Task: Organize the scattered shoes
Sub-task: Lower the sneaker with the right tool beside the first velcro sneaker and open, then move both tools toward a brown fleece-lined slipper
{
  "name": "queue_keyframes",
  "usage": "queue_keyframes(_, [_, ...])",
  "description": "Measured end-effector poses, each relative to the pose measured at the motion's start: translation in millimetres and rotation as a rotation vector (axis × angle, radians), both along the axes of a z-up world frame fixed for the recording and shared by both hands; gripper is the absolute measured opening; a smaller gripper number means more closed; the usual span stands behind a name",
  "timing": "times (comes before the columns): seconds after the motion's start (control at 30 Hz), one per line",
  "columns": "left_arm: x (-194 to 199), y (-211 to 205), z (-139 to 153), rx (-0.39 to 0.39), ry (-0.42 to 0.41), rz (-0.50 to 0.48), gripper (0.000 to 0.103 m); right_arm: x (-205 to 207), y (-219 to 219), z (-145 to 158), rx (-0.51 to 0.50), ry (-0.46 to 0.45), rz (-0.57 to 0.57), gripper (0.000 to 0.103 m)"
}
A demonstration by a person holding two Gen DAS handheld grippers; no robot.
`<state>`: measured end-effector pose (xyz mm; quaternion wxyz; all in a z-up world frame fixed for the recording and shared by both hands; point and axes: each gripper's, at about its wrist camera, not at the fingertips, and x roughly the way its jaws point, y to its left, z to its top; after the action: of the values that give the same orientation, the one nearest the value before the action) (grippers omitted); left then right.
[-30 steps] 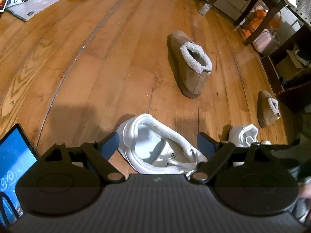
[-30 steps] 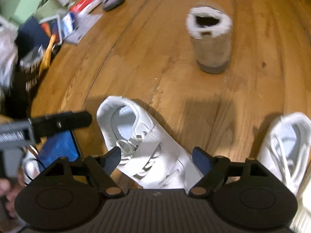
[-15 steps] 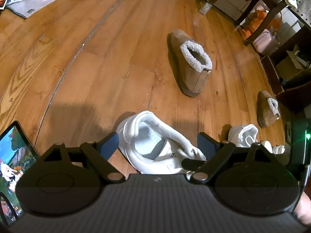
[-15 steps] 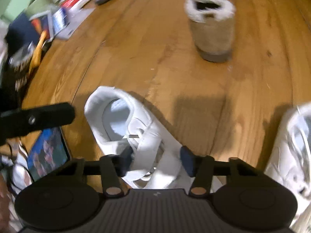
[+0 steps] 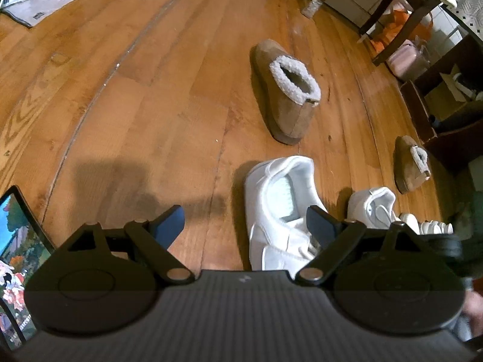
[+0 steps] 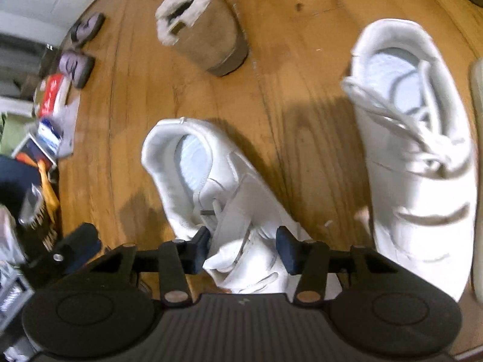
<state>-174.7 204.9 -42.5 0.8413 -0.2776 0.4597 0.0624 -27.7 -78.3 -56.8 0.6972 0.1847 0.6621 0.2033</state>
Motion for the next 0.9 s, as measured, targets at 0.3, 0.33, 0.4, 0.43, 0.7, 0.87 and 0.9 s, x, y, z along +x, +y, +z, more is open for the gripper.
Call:
queue_keyframes(0.3, [1,-5,-2,0.013,0.012,-0.006,0.088,3,-14,57,-0.016,-0.242,0.003,0.054])
queue_keyframes(0.33, [1,-6,-1,0.015,0.012,-0.007,0.088,0,-9,59,-0.041,-0.283,0.032,0.054])
queue_keyframes(0.4, [1,-7,-2,0.018,0.014,-0.008,0.088,-7,6,59,-0.1,-0.379,0.116,0.054])
queue_keyframes(0.43, [1,-7,-2,0.018,0.015,-0.009,0.088,-11,14,58,-0.128,-0.426,0.159,0.054])
queue_keyframes(0.7, [1,-12,-5,0.019,0.026,-0.023,0.088,2,70,12,-0.268,-0.464,0.302,0.053])
queue_keyframes(0.87, [1,-13,-7,0.021,0.031,-0.026,0.088,0,81,-4,-0.329,-0.486,0.354,0.022])
queue_keyframes(0.9, [1,-13,-8,0.02,0.034,-0.024,0.088,-4,81,-1,-0.326,-0.501,0.367,0.021])
